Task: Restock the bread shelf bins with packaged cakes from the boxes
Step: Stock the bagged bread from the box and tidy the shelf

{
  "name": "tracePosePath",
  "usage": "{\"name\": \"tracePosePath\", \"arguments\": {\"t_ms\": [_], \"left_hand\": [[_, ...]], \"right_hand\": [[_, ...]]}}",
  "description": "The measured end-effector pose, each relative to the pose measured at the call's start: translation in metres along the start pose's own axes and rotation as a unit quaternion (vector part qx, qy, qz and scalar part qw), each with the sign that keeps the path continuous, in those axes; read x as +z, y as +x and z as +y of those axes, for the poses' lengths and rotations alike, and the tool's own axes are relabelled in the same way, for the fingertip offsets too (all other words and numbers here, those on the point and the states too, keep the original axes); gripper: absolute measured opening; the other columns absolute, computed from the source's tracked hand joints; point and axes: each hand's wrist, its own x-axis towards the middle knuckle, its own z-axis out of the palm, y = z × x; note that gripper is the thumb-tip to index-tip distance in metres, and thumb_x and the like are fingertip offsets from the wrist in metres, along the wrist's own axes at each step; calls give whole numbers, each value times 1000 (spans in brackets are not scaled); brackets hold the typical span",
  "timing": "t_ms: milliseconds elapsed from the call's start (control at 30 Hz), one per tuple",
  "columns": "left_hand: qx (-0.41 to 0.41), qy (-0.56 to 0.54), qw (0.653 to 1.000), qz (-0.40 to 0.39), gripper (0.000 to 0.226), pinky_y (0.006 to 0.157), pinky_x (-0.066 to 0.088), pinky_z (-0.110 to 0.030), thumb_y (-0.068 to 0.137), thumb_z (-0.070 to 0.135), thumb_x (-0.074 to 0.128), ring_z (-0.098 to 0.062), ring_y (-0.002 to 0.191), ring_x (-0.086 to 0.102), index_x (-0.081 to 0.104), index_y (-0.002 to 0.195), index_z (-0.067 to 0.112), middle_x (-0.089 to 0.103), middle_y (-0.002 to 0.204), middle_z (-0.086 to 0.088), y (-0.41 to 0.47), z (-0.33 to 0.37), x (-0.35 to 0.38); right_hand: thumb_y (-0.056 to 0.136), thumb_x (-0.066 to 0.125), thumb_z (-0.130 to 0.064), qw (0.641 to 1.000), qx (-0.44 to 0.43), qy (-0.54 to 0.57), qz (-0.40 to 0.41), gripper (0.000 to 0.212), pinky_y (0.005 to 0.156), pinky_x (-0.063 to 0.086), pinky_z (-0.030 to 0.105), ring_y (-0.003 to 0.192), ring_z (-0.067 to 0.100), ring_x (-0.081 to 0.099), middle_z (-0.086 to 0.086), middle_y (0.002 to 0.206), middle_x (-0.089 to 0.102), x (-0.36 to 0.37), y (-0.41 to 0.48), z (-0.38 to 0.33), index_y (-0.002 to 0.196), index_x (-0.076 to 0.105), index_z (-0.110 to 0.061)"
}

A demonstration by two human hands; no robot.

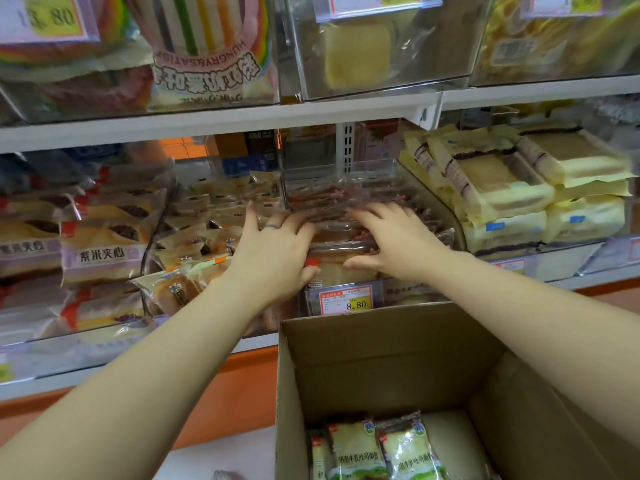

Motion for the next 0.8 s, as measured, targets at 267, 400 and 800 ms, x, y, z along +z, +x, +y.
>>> {"name": "tracePosePath", "arguments": {"t_ms": [267,400,800], "left_hand": [[1,56,997,-48,57,111,-10,-61,103,41,19,-24,148,11,11,152,14,24,158,-7,1,23,9],[10,112,991,-79,59,109,-12,-63,101,38,27,-28,146,16,16,152,11,29,155,-11,10,30,4],[33,-63,997,-27,68,120,0,-48,99,25,42,-26,148,7,1,153,12,6,160,-12,7,51,-19]], "right_hand": [[100,26,-47,999,-33,-32,-21,58,118,11,44,145,19,16,-2,157,23,29,-9,-3,152,14,-23],[100,26,-47,998,-36,-31,-44,57,117,12,43,144,20,19,-2,156,25,27,-2,-3,151,16,-25],[95,50,-28,998,36,24,-48,63,119,18,36,144,17,21,-1,157,24,1,-42,43,151,20,-26]]}}
